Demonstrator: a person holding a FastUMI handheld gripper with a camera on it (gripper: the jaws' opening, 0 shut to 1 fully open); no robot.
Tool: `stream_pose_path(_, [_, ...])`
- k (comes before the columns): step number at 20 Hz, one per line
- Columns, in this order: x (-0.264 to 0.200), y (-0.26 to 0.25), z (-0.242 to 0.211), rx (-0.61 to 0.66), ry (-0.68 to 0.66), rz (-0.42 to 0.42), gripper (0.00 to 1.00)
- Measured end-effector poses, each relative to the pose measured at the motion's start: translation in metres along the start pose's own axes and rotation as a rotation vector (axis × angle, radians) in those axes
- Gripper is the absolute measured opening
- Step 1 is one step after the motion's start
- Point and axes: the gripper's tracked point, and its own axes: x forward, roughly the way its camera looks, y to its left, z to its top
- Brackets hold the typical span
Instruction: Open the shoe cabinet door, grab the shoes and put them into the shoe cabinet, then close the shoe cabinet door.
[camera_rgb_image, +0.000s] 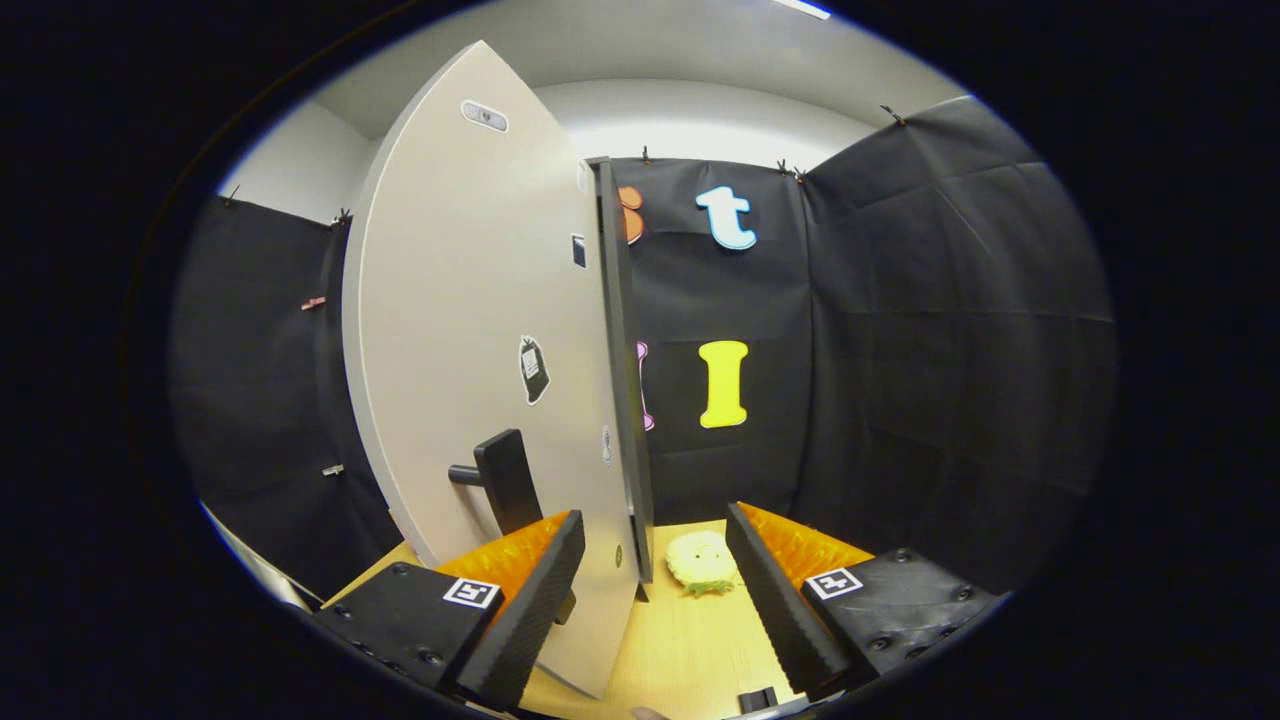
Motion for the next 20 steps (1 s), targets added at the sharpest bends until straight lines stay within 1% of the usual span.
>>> stream_pose_path(5, [0.013,0.068,-0.007,-0.001,0.002,0.052,0.95])
stream_pose_path(8, [0.029,0.109,-0.012,0.020,0.004,0.097,0.95])
stream_pose_path(13, [0.059,0.178,-0.043,0.006,0.080,0.185,0.96])
stream_pose_path(15, [0.063,0.194,-0.045,-0.003,0.075,0.196,0.99])
stream_pose_path(20, [0.070,0.216,-0.043,-0.006,0.052,0.203,1.00])
